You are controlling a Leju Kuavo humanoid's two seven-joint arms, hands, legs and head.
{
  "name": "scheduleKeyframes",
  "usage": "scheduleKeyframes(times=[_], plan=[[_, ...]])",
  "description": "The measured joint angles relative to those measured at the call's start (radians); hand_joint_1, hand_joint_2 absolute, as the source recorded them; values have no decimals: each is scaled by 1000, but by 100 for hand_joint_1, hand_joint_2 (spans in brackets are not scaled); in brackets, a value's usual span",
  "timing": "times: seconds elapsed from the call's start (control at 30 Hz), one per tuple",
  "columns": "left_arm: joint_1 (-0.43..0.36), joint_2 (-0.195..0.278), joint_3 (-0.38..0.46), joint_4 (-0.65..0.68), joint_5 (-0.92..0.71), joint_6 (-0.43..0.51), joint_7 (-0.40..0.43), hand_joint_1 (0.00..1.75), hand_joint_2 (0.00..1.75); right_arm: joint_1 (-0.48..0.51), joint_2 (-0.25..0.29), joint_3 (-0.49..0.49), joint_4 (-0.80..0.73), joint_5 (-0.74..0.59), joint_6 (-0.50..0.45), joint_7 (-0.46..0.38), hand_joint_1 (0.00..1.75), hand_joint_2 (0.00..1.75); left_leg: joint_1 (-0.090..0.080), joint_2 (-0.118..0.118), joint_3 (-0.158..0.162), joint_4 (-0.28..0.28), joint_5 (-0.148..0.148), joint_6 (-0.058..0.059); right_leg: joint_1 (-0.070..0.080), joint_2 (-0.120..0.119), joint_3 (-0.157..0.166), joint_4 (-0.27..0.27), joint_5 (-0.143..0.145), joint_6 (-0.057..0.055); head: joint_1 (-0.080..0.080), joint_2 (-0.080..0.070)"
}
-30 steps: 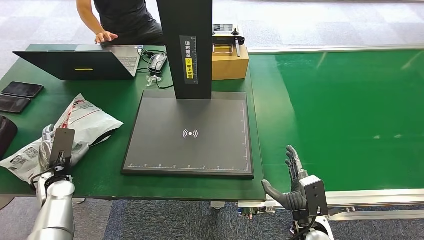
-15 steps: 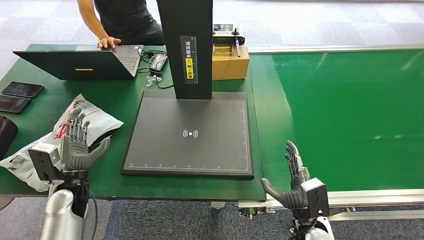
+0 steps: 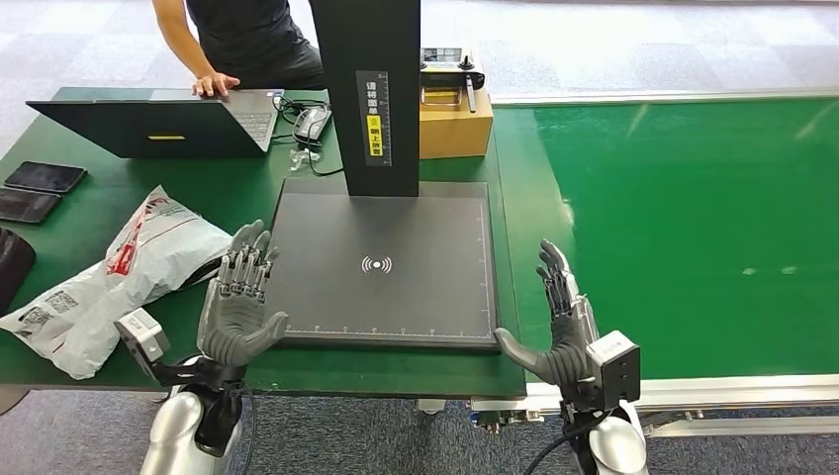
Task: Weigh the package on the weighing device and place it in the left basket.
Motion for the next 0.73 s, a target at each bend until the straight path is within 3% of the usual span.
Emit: scheduleKeyframes(times=[0.17, 0.4, 0.73], plan=[[25, -10, -34, -7, -6, 14, 0, 0, 175, -18, 0, 18, 20, -24, 2, 1, 0, 175, 0, 0, 0, 0, 0, 0, 0, 0, 0, 0, 0, 0, 0, 0], [61, -27, -46, -46, 0, 21, 2, 0, 175, -19, 0, 19, 41, -172, 62, 7, 0, 175, 0, 0, 0, 0, 0, 0, 0, 0, 0, 0, 0, 0, 0, 0], [74, -35, -70, -62, -41, 39, 7, 0, 175, -2, 1, 19, 48, -180, 84, 23, 0, 175, 0, 0, 0, 0, 0, 0, 0, 0, 0, 0, 0, 0, 0, 0]])
